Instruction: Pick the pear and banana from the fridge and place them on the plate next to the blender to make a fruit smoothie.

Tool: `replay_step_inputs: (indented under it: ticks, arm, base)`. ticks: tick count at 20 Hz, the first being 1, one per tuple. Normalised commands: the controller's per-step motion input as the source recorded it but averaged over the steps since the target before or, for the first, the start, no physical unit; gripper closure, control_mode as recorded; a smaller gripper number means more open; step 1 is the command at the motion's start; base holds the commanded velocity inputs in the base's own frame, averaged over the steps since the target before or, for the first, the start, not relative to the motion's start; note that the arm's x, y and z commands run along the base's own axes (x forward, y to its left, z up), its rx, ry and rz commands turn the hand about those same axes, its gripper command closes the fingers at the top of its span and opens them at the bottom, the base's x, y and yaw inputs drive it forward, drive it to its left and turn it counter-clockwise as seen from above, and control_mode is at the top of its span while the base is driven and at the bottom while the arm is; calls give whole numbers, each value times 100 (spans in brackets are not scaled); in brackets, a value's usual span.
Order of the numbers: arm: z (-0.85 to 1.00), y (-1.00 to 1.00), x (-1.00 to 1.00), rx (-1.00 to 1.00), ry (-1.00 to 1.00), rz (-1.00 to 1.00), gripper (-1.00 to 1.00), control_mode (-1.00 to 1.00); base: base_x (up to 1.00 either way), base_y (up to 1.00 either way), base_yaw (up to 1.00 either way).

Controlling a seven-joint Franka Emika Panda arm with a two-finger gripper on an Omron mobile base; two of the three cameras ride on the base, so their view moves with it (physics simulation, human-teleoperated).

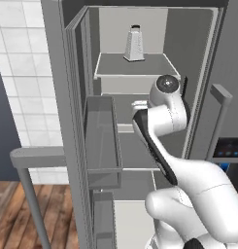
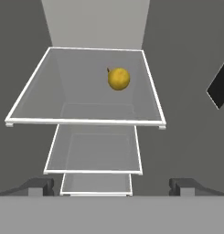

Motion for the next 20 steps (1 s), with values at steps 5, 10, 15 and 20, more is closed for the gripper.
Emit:
replay_step_inputs:
  ticks: [5, 10, 15, 20]
  arm:
    - [-24, -2, 74, 0, 0, 0, -100, -100]
    - [-35, -7, 61, 3, 6, -1, -100, -100]
    - [-37, -19, 45, 0, 5, -4, -100, -100]
    - [-16, -27, 53, 1, 4, -12, -100, -100]
  base:
    - [0, 0, 0]
    - [0, 0, 0]
    - [0, 0, 0]
    - [0, 0, 0]
